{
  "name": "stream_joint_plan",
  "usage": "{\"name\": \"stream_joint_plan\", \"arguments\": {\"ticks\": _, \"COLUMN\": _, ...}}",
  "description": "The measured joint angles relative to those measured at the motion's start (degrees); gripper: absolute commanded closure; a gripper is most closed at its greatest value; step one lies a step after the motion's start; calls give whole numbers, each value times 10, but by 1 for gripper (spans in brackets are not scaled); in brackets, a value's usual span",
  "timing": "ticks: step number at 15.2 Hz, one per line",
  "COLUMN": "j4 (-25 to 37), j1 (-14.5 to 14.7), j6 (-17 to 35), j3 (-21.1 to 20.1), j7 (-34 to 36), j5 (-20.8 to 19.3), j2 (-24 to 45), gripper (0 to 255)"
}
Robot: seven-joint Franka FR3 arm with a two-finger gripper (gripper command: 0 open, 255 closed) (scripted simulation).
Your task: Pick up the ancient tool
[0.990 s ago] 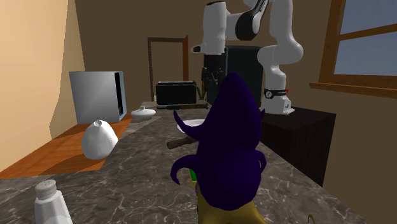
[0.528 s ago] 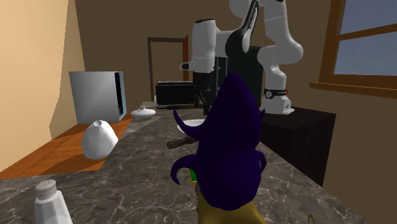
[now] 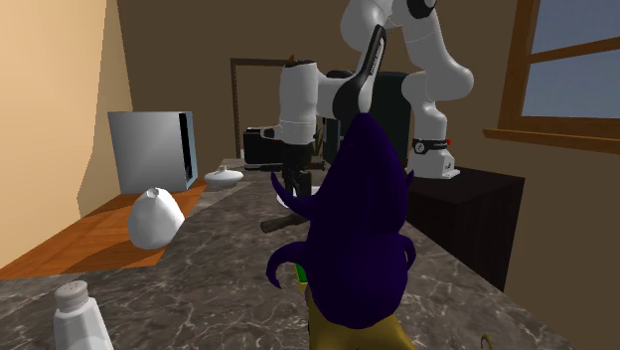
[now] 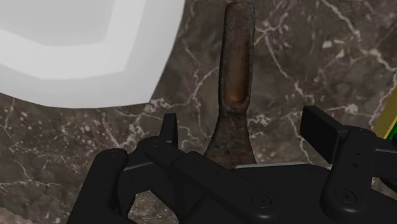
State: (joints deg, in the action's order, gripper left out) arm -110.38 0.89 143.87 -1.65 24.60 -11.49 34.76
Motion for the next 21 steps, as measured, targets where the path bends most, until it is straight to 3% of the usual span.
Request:
{"name": "stream_joint_plan", "arguments": {"ticks": 7, "j4": 17, "j1": 3, "j6": 28, "j3": 5, "j7": 7, "j5": -5, "j2": 45, "gripper": 0}}
{"name": "stream_joint_plan", "arguments": {"ticks": 8, "j4": 18, "j1": 3, "j6": 29, "j3": 5, "j7": 7, "j5": -5, "j2": 47, "gripper": 255}}
{"name": "stream_joint_plan", "arguments": {"ticks": 21, "j4": 14, "j1": 2, "j6": 21, "j3": 4, "j7": 5, "j5": -4, "j2": 35, "gripper": 255}}
